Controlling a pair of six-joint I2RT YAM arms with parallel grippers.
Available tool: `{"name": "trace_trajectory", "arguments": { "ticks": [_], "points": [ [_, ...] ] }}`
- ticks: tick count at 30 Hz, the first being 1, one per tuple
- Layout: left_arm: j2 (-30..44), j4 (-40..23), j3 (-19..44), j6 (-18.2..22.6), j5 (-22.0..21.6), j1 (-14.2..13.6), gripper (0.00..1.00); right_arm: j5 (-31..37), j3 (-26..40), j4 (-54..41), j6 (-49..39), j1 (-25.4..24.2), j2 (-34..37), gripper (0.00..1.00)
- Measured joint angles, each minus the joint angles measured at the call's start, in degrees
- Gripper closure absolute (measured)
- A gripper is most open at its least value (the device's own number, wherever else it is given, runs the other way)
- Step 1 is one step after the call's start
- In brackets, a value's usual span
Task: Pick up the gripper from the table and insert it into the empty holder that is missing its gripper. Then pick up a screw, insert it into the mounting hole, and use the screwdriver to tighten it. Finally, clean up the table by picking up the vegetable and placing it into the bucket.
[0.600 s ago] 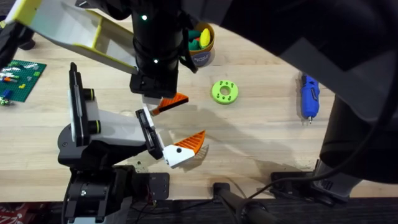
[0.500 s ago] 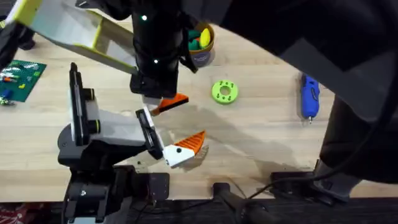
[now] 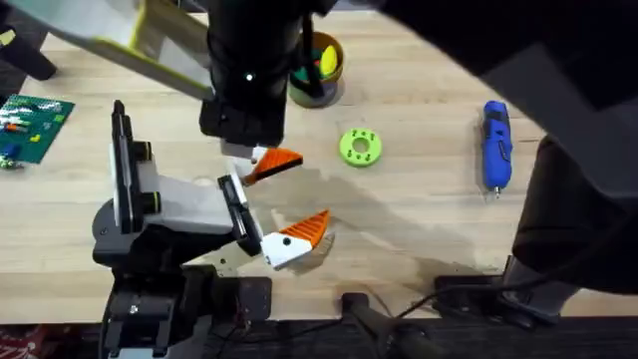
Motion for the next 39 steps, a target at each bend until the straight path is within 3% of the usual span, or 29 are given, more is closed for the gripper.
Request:
{"name": "trace_trajectory", "arguments": {
  "ticks": [11,39],
  "points": [
    [0.0,0.0,0.0,0.0,0.0,0.0,0.018,0.0,3.2,-5.8,0.0,0.0,0.0,0.992],
    [0.0,0.0,0.0,0.0,0.0,0.0,0.018,1.3,3.0,-4.4,-0.2,0.0,1.9,0.992]
  ]
}}
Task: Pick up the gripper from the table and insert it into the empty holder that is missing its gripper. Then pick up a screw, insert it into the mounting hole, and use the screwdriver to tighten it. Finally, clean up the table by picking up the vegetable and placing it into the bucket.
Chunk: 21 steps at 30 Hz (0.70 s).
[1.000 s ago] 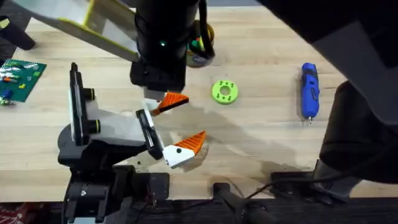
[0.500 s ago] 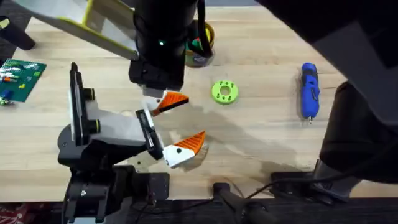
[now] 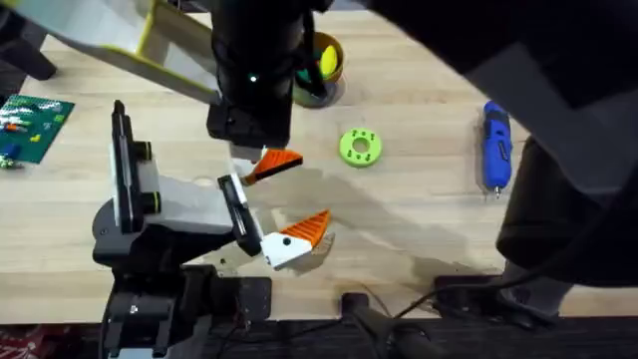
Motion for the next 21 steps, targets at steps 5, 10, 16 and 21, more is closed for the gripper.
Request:
{"name": "trace_trajectory", "arguments": {
  "ticks": [5,10,16,21],
  "points": [
    [0.0,0.0,0.0,0.0,0.0,0.0,0.018,0.0,-0.1,-0.3,0.0,0.0,1.0,0.992],
    [0.0,0.0,0.0,0.0,0.0,0.0,0.018,0.0,-0.2,-0.8,0.0,0.0,1.2,0.992],
    [0.0,0.0,0.0,0.0,0.0,0.0,0.018,0.0,-0.5,-0.8,0.0,0.0,1.2,0.992],
    [0.0,0.0,0.0,0.0,0.0,0.0,0.018,0.0,-0.6,-0.8,0.0,0.0,1.4,0.992]
  ]
}}
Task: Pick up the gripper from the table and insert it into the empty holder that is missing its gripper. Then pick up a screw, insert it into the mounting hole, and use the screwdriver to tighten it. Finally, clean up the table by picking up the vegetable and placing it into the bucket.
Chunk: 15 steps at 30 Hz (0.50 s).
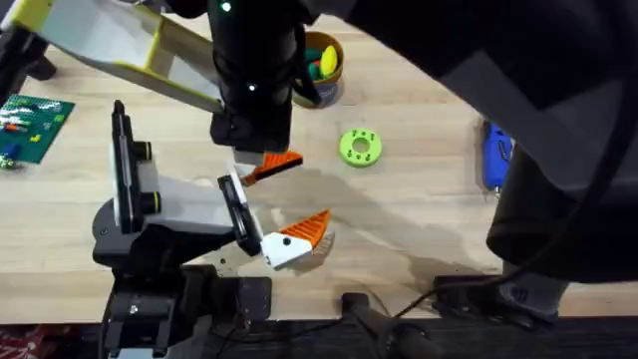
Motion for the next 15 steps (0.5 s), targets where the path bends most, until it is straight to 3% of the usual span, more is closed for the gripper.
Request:
{"name": "trace_trajectory", "arguments": {
  "ticks": [15],
  "points": [
    [0.0,0.0,0.0,0.0,0.0,0.0,0.018,-0.2,-0.2,0.6,0.0,0.0,0.2,0.992]
  ]
}}
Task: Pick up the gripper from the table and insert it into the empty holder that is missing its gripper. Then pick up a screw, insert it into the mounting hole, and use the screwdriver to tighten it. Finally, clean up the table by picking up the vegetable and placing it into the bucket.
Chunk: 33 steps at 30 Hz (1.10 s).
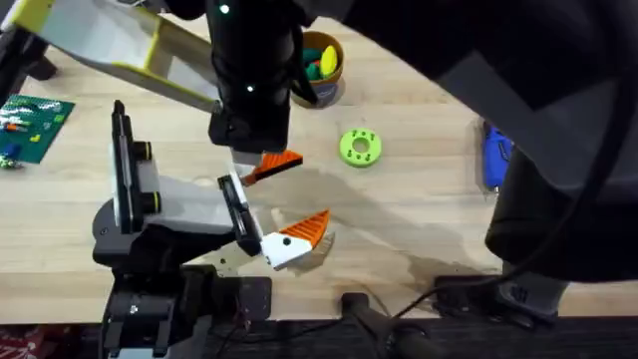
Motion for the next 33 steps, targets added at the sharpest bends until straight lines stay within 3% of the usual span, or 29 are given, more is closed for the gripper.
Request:
{"name": "trace_trajectory", "arguments": {
  "ticks": [33],
  "points": [
    [0.0,0.0,0.0,0.0,0.0,0.0,0.018,0.0,-2.5,1.7,0.0,0.0,0.0,0.992]
  ]
}}
